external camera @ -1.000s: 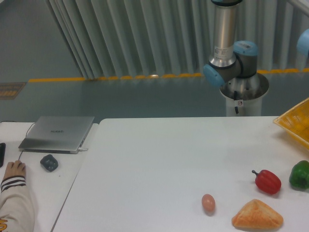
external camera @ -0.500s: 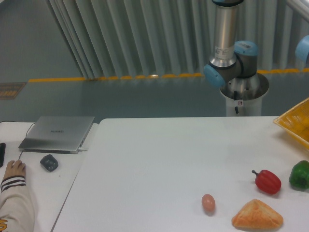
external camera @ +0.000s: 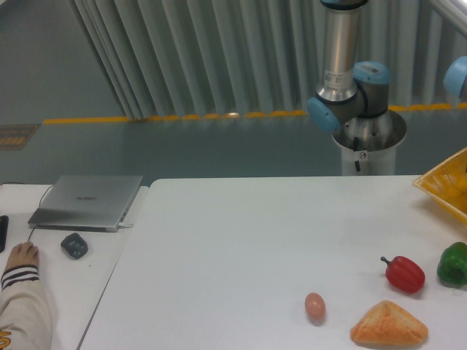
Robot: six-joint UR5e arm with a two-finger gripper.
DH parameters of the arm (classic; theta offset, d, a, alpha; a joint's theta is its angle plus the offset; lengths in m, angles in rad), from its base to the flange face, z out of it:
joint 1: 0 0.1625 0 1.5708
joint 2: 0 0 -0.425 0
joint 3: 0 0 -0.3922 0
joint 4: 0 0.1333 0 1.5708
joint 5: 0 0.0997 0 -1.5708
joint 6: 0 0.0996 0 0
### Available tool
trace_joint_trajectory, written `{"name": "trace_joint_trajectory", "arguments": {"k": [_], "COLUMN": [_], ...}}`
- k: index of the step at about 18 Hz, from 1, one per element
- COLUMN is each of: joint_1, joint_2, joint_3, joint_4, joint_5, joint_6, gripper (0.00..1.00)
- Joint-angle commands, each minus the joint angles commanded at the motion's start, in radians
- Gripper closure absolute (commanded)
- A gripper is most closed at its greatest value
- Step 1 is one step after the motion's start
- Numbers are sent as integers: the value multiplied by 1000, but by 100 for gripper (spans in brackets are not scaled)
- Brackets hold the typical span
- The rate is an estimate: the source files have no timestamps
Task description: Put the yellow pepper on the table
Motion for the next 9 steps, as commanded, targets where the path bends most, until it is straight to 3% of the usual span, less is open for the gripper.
{"name": "trace_joint_trajectory", "arguments": {"k": [9], "joint_1": [-24], "joint_2": [-35], "joint_3": [-11], "joint_4": [0], "joint_5": [18], "joint_6": [-32], "gripper": [0]}}
